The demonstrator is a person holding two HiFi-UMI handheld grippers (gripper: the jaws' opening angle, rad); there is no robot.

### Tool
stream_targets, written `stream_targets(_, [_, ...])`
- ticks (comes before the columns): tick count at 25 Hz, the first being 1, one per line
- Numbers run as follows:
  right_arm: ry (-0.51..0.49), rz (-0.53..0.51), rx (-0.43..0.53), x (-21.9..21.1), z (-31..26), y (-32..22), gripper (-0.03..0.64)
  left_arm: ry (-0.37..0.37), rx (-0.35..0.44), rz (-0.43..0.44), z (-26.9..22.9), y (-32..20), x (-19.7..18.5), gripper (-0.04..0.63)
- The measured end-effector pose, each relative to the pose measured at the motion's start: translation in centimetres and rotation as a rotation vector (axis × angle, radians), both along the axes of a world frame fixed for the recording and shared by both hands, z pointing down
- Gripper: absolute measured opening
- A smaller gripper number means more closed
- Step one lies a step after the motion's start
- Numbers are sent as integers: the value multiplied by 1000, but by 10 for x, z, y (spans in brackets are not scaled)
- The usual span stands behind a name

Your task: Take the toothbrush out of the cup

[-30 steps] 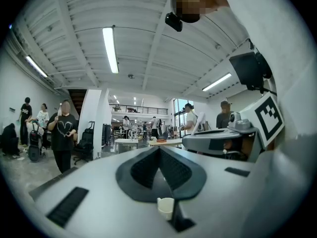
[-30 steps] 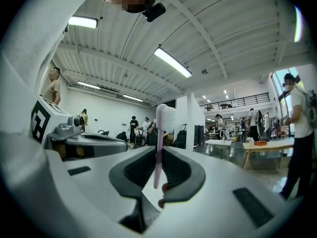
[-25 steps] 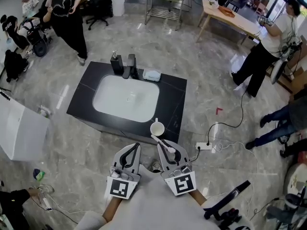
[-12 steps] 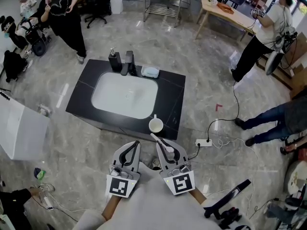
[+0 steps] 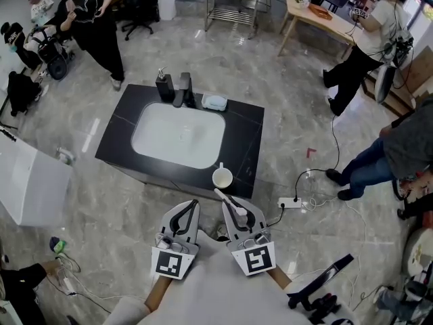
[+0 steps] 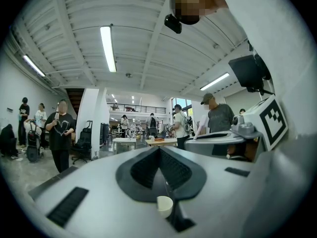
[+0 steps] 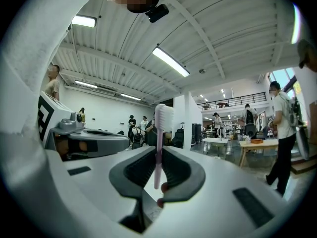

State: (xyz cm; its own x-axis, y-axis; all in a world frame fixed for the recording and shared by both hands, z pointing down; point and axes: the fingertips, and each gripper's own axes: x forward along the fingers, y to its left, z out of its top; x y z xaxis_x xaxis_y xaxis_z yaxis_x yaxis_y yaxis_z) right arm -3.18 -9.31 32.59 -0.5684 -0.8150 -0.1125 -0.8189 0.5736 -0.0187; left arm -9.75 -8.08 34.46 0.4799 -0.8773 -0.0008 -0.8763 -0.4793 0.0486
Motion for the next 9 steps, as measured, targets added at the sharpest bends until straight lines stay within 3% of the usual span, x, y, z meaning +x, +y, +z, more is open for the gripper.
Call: stream_targets(9, [3,7,8,1,-3,-1,46,2,0,6,-3,-1,1,-5])
